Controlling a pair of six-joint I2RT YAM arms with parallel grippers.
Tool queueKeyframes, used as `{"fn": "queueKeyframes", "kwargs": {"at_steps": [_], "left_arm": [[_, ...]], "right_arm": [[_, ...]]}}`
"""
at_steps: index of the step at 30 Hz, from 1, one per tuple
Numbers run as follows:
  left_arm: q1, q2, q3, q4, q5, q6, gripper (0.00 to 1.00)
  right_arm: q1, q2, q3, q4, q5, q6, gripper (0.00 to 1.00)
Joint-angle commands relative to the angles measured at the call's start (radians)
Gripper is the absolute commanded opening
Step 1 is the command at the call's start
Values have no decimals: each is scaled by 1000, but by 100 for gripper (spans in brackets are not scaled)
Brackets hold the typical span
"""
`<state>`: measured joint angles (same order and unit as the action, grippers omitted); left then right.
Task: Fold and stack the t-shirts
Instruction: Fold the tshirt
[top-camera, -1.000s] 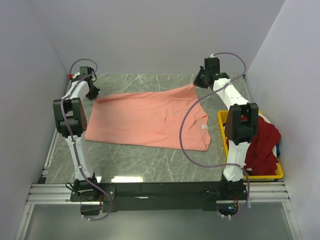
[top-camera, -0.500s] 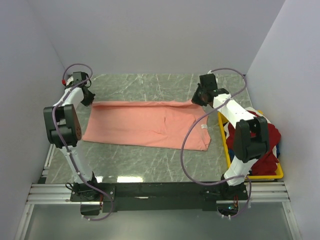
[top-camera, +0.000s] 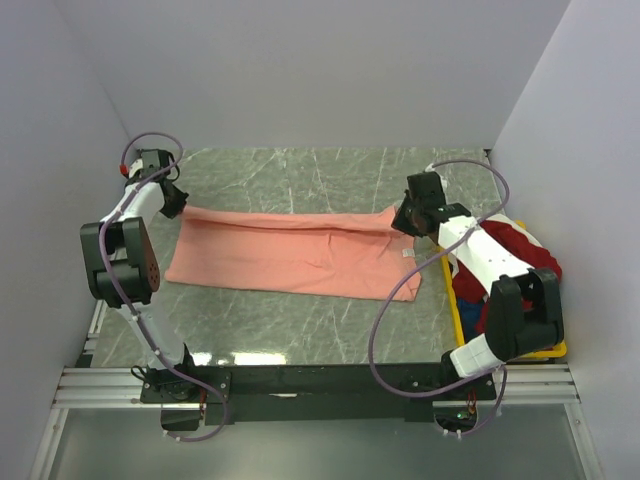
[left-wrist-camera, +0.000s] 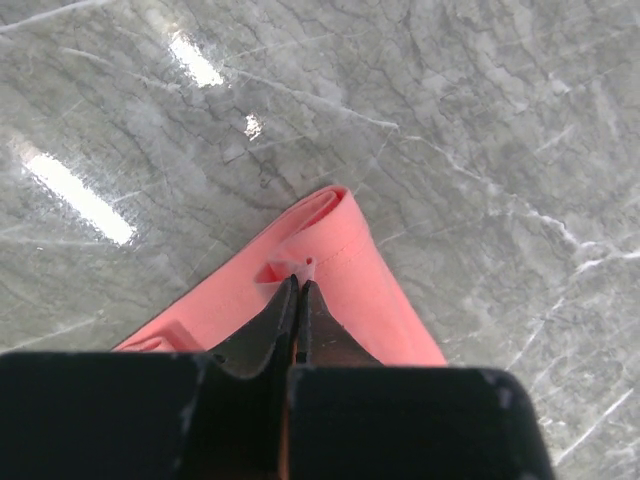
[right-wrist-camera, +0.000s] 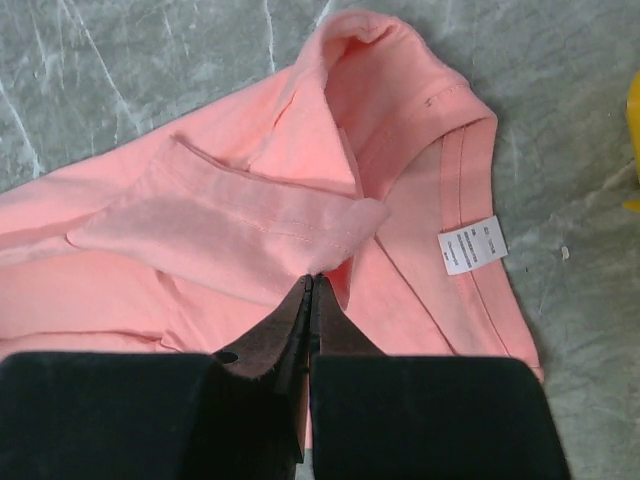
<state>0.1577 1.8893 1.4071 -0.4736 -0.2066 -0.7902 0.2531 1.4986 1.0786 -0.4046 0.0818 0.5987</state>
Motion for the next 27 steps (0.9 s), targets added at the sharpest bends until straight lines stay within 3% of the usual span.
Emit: {"fn": "queueKeyframes", "kwargs": {"at_steps": [1, 27], "left_arm": [[3, -64, -20, 35, -7, -6, 1], [8, -110, -106, 43, 1, -23, 1]], "right_arm": [[6, -72, -34, 23, 10, 4, 0], [21, -210, -232, 33, -37, 0, 0]]}}
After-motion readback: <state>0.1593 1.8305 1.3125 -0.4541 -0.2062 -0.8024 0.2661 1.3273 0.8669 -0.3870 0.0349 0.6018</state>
